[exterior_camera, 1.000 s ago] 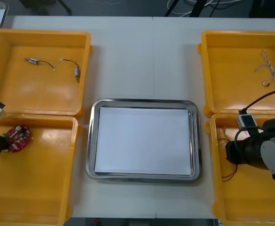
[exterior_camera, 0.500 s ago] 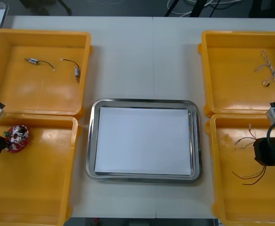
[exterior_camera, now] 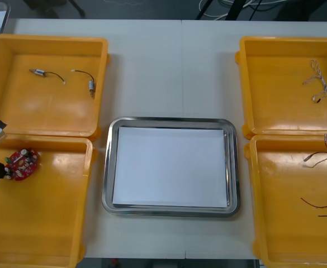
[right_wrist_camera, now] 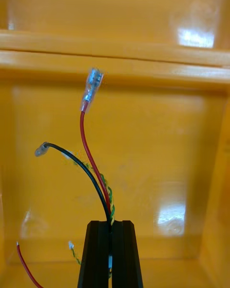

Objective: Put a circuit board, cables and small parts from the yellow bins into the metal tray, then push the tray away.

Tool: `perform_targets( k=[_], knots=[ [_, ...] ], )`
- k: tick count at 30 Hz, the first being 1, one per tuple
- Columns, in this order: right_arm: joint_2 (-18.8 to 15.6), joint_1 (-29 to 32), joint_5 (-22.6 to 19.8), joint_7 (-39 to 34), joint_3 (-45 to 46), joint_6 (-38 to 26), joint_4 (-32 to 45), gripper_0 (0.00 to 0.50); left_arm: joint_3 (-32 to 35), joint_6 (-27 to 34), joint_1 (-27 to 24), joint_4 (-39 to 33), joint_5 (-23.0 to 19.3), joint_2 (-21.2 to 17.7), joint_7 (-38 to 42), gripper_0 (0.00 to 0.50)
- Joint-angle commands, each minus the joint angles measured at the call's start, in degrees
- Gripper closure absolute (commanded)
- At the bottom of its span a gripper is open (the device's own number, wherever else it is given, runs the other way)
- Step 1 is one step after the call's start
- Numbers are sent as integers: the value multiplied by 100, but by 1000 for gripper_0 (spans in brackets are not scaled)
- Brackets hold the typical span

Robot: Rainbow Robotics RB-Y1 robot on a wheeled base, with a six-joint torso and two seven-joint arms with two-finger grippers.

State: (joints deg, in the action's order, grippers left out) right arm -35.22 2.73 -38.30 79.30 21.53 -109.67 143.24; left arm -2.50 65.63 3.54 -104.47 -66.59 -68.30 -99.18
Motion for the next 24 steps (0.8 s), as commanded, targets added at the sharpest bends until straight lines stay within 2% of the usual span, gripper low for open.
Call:
perform_targets(
  k=[1, 8, 11, 24],
  knots=[
    [-354, 69, -327, -186, 141, -33, 310, 500, 628, 539, 164, -355, -126, -237, -5, 500],
    [-653, -62, -890, -186, 141, -33, 345, 500, 1287, 1339, 155, -645, -223, -237, 39, 500],
    [-750, -98, -987, -178, 141, -33, 354, 500, 1480, 1558, 155, -733, -267, -237, 57, 500],
    [-970, -309, -1127, -186, 150, -33, 275, 500, 1463, 1567, 164, -671, -249, -219, 57, 500]
  ],
)
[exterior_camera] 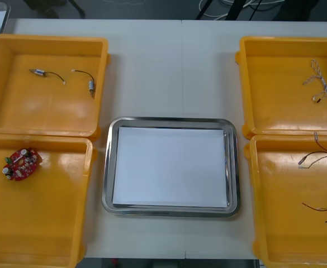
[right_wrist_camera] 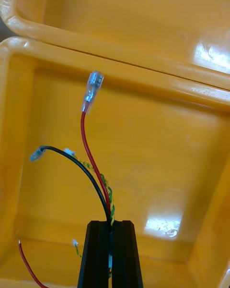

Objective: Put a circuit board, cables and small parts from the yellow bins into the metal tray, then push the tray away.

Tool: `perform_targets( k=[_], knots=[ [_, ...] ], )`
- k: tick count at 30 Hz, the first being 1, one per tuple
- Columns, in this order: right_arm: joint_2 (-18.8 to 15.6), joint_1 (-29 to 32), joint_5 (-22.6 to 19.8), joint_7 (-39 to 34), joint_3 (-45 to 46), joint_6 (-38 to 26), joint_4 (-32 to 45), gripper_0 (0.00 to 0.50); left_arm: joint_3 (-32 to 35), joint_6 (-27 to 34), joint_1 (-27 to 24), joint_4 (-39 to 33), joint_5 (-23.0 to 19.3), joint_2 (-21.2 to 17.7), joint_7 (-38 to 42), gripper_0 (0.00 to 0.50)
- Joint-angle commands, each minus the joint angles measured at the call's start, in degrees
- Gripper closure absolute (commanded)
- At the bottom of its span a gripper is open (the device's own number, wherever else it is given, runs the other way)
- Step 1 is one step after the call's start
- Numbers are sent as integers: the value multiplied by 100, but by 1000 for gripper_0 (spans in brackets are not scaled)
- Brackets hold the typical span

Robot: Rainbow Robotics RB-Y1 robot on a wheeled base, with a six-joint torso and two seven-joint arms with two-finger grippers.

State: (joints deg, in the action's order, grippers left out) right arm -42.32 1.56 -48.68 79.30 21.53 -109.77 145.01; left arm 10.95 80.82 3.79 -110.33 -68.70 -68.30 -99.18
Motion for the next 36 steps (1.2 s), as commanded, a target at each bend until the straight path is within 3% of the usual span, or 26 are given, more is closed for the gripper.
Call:
perform_targets(
  k=[1, 2, 3, 16, 24, 36],
  knots=[
    [-259, -218, -98, -186, 167, -23, 72, 500, 118, 48, 139, -94, -39, -219, 65, 500],
    [-268, -236, -107, -186, 176, -23, 45, 500, 118, 48, 148, -103, -39, -219, 65, 370],
    [-268, -244, -124, -195, 185, -23, 37, 500, 118, 48, 148, -103, -39, -219, 74, 0],
    [-268, -341, -212, -239, 211, -23, -130, 500, 109, -13, 166, -112, -39, -219, 21, 0],
    [-268, -359, -256, -283, 237, -23, -192, 500, -321, -594, 166, -94, 111, -219, 21, 0],
    [-268, -394, -318, -292, 237, -23, -192, 500, -638, -936, 157, 73, 207, -219, 21, 0]
  ],
)
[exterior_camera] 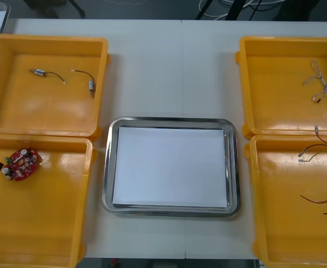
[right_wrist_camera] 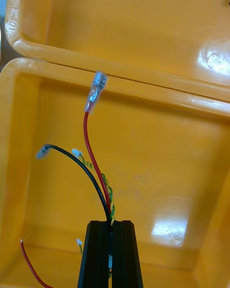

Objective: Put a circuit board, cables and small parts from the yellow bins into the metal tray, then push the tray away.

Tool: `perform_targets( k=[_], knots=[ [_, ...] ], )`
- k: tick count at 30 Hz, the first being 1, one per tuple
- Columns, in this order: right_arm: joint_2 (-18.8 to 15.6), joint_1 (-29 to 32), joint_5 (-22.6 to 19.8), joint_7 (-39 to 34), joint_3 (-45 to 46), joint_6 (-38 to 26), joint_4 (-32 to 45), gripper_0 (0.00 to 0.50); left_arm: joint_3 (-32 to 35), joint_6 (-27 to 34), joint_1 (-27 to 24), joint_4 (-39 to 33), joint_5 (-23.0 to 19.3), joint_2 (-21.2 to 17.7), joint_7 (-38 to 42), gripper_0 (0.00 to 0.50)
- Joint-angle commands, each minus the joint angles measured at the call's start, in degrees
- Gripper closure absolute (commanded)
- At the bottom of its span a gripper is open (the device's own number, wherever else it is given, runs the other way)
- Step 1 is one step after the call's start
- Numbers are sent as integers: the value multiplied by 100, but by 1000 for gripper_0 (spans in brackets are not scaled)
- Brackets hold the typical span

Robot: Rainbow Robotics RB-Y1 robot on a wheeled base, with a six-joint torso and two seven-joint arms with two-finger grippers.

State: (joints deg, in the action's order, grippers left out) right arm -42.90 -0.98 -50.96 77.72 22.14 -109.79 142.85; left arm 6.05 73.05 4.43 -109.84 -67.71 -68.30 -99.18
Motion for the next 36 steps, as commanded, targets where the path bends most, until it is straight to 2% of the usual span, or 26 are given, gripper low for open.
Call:
perform_targets(
  k=[1, 6, 27, 36],
  knots=[
    [-201, -148, -107, -135, 167, -21, 24, 500, -201, -221, 93, 50, 101, -219, 30, 0],
    [-218, -192, -186, -99, 88, -21, 24, 500, -447, -643, 102, 252, 92, -219, -14, 0],
    [-544, -956, -414, -143, -1028, -21, 24, 500, -869, -1153, 93, 560, 303, -210, -14, 0],
    [-807, -1361, -502, -179, -1687, -21, 24, 500, -1106, -1285, 5, 674, 347, -210, 4, 0]
  ],
)
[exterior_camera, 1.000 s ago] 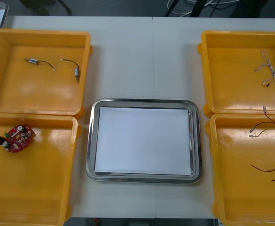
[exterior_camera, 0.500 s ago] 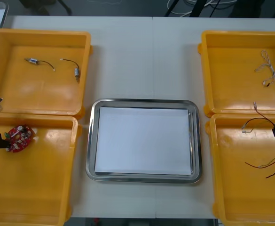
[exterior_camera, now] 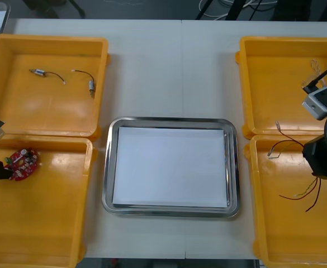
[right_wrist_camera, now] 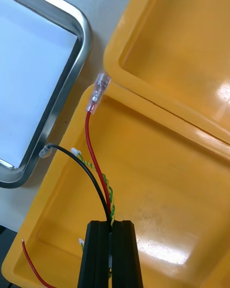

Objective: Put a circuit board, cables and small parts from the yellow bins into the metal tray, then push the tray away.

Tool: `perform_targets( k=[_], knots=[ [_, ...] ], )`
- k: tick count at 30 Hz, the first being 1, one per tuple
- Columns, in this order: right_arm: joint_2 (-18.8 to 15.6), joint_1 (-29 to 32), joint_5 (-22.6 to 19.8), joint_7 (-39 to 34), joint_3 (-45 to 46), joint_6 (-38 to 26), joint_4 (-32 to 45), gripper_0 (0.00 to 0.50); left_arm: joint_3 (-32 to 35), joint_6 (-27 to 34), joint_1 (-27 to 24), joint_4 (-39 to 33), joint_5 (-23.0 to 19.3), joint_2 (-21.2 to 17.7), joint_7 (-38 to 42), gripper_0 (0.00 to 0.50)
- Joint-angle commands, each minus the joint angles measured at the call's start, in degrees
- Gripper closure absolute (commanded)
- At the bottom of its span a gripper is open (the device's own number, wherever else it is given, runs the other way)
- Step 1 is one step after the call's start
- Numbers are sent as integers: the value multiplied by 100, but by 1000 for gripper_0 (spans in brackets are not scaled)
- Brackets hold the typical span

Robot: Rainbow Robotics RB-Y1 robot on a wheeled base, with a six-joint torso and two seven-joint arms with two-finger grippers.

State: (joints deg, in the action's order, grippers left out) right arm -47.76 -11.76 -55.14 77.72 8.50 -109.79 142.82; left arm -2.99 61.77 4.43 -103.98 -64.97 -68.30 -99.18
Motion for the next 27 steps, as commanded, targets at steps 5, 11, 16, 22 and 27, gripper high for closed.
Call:
perform_targets(
  k=[5, 11, 16, 22, 27],
  knots=[
    [-401, -546, -129, -179, -745, -21, 27, 500, -334, -297, -47, 141, 99, -210, 21, 0],
    [-506, -959, -111, -196, -1307, -21, 62, 500, -334, -297, -65, 141, 134, -158, 30, 0],
    [-550, -1179, -103, -214, -1632, 28, 71, 500, -334, -297, -100, 141, 134, -158, 57, 0],
    [-559, -1504, -15, -214, -2107, 90, 71, 500, -334, -306, -171, 150, 195, -70, 83, 0],
    [-559, -1645, 117, -214, -2397, 99, 71, 500, -334, -297, -206, 168, 213, -52, 101, 0]
  ],
)
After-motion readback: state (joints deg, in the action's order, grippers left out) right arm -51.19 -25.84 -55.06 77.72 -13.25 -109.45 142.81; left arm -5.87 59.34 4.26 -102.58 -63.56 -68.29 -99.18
